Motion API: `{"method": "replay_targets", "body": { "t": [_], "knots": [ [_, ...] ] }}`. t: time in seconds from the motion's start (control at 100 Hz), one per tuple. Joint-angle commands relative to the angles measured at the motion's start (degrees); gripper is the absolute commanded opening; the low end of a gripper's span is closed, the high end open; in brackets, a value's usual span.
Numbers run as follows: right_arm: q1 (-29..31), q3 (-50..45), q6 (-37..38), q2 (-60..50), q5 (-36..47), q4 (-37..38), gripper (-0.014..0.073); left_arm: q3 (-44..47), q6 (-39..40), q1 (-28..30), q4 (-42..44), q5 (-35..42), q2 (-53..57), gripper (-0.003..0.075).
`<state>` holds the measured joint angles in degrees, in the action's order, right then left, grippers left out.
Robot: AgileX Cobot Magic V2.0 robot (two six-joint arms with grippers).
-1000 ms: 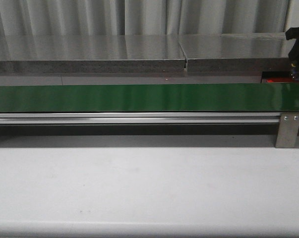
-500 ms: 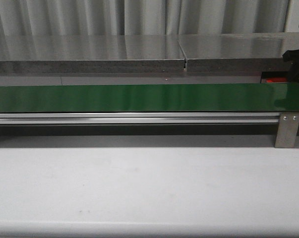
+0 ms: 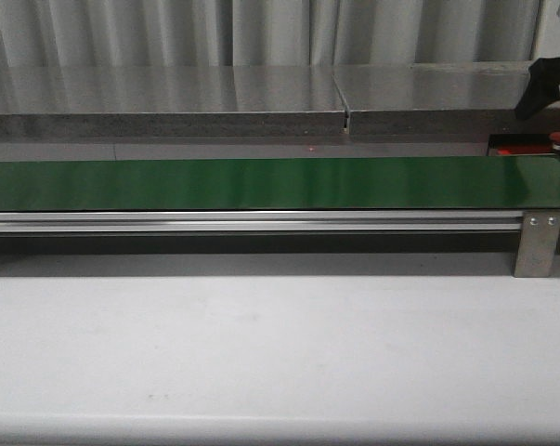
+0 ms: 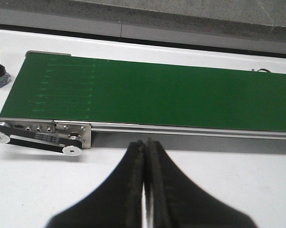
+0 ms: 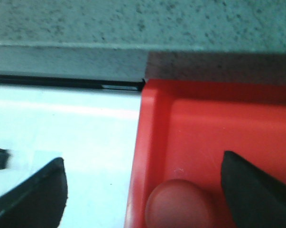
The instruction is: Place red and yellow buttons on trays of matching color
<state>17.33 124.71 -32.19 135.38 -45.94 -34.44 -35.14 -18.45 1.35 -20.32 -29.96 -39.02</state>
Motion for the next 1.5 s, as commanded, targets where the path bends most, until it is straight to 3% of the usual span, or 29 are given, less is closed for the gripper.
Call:
{"method": "replay_targets", "body": {
  "t": [0.0, 0.21, 0.4, 0.63, 0.85, 1.07, 1.49],
  "knots": [
    [0.42, 3.76, 0.19, -6.51, -1.66, -1.57, 0.0654, -1.66, 0.13, -0.27, -1.34, 3.31, 0.22, -0.0019],
    [0.37, 3.90, 0.46, -14.08, -5.58, -0.74, 0.0654, -1.66, 0.13, -0.27, -1.34, 3.31, 0.22, -0.0019],
    [-0.37, 3.90, 6.19, -21.66, -11.98, 4.37, 0.0654, -1.66, 0.13, -0.27, -1.34, 3.31, 0.22, -0.0019],
    [-5.56, 3.72, 11.27, -29.21, -18.03, 16.35, 0.0654, -1.66, 0.13, -0.27, -1.34, 3.31, 0.22, -0.0019],
    [-11.02, -1.64, 12.79, -36.95, -16.67, 17.20, 0.0645, -1.66, 0.13, -0.27, -1.34, 3.31, 0.22, -0.0019],
    [-14.09, -19.39, 12.79, -49.49, -8.76, 17.67, 0.0645, -1.66, 0.13, -0.27, -1.34, 3.31, 0.22, -0.0019],
    [-14.03, -65.41, 12.79, -81.07, 10.11, 18.90, 0.0645, -1.66, 0.13, -0.27, -1.34, 3.31, 0.22, -0.0019]
  ]
}}
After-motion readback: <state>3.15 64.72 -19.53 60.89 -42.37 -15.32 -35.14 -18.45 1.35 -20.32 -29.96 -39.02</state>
